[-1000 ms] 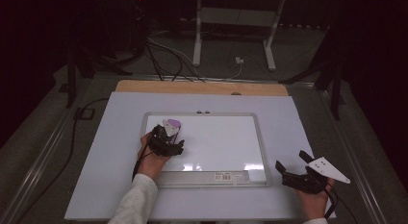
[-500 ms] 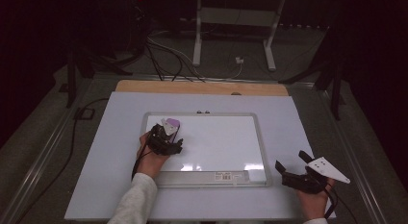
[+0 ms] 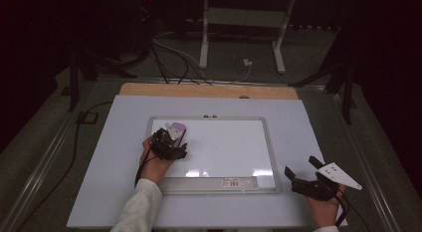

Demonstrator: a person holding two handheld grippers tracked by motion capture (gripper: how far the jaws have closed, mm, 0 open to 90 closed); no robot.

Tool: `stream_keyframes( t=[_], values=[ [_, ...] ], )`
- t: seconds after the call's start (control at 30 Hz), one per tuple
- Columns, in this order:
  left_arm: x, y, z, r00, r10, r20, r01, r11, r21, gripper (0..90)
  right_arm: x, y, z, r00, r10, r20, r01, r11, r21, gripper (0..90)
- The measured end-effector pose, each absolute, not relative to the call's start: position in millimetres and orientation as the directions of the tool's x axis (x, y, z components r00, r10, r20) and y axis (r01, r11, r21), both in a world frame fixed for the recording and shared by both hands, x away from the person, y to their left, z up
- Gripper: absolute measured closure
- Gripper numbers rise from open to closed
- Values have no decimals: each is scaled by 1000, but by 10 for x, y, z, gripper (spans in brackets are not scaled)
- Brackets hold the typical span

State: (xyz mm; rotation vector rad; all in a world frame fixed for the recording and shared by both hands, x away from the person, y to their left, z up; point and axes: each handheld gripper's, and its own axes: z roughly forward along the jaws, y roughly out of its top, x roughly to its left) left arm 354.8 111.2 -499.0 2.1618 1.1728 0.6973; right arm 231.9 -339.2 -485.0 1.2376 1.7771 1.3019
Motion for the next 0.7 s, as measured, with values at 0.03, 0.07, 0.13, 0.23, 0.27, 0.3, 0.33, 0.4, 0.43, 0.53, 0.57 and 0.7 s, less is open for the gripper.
stream_keyframes(
  t=[0.03,0.07,0.13,0.23,0.27,0.3,0.33,0.4,0.43,0.53,0.57,0.7],
  values=[
    [3549,1111,-4990,478,861,172,561,-450,695,259,2319,-3394,-4850,-381,923,53,328,81,941,9],
    [3550,1111,-4990,479,860,176,561,-454,693,257,2318,-3396,-4850,-381,923,53,329,82,941,9],
    [3555,1114,-4989,475,862,176,563,-451,692,257,2317,-3397,-4848,-382,923,51,327,84,941,9],
    [3574,1145,-4988,460,872,170,575,-438,691,247,2316,-3396,-4847,-382,923,51,327,84,941,9],
    [3577,1154,-4989,458,873,169,576,-436,692,247,2316,-3396,-4847,-382,923,50,327,84,941,9],
    [3581,1168,-4985,455,875,167,581,-433,689,247,2317,-3396,-4848,-382,923,50,327,84,941,9],
    [3584,1176,-4987,453,876,165,581,-431,690,247,2317,-3396,-4848,-382,923,51,327,83,941,9],
    [3587,1182,-4991,449,877,169,583,-431,688,249,2319,-3396,-4849,-381,923,52,328,83,941,9],
    [3589,1186,-4992,447,878,171,586,-431,686,249,2319,-3395,-4849,-381,923,52,328,83,941,9],
    [3596,1201,-4991,441,882,164,591,-423,687,256,2319,-3396,-4849,-381,923,52,328,83,941,9],
    [3598,1208,-4990,439,884,161,594,-420,687,260,2318,-3396,-4849,-381,923,51,328,83,941,9],
    [3609,1234,-5000,430,890,151,614,-411,674,264,2318,-3397,-4849,-381,923,53,329,82,941,9]
  ],
)
